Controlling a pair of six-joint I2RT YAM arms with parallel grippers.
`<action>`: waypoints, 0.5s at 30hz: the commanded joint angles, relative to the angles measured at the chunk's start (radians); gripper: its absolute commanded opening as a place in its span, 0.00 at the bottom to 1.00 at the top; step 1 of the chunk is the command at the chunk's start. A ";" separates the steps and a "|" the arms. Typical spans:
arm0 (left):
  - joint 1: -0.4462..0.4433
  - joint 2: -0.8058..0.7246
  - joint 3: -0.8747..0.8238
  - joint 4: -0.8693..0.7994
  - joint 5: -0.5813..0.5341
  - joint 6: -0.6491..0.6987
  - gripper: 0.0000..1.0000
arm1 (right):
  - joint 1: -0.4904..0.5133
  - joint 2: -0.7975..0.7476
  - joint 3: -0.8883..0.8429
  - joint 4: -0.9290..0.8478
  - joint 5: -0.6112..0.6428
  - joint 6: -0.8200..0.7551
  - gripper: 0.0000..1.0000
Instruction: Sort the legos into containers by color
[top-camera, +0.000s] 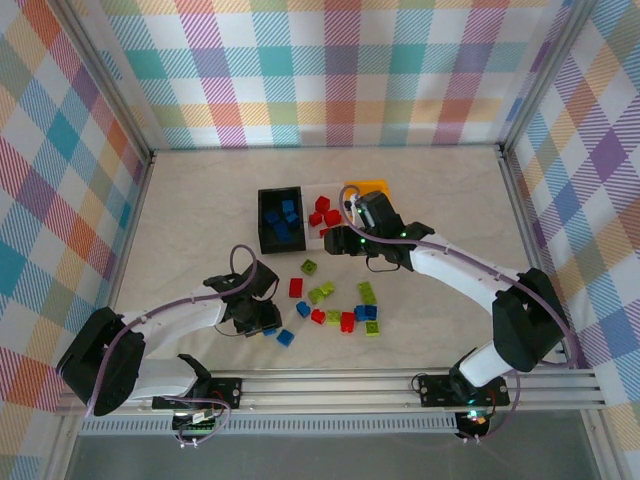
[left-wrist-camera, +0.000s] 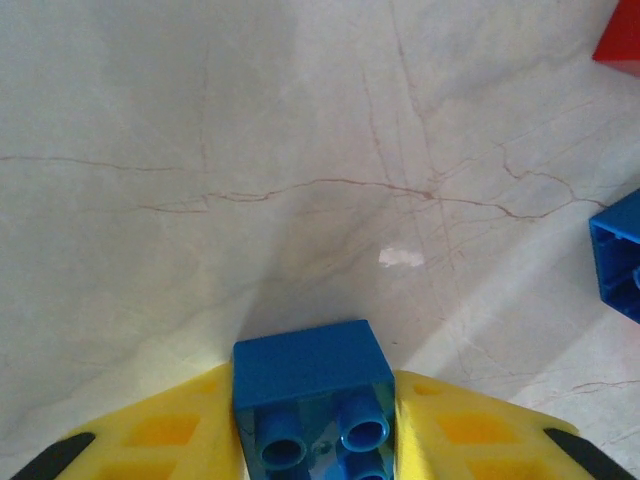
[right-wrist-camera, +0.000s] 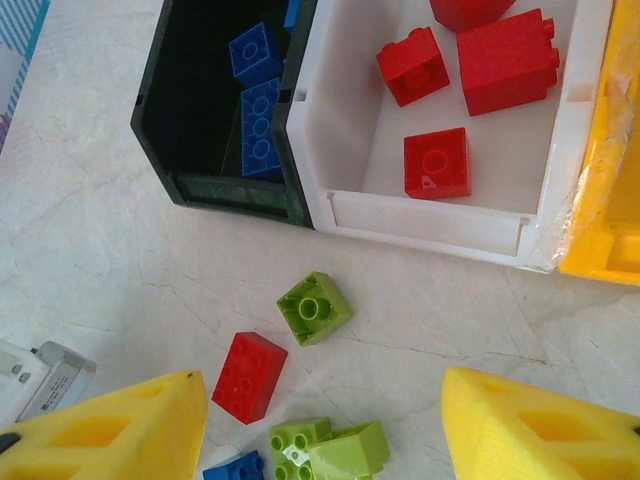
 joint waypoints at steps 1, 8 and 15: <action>-0.021 0.006 0.046 0.010 0.025 0.002 0.36 | -0.006 -0.028 -0.016 0.032 0.002 0.013 0.64; 0.054 -0.015 0.180 -0.053 -0.004 0.066 0.32 | -0.013 -0.068 -0.058 0.028 0.013 0.016 0.64; 0.277 0.084 0.430 -0.058 -0.023 0.195 0.31 | -0.018 -0.104 -0.098 0.040 0.031 0.031 0.65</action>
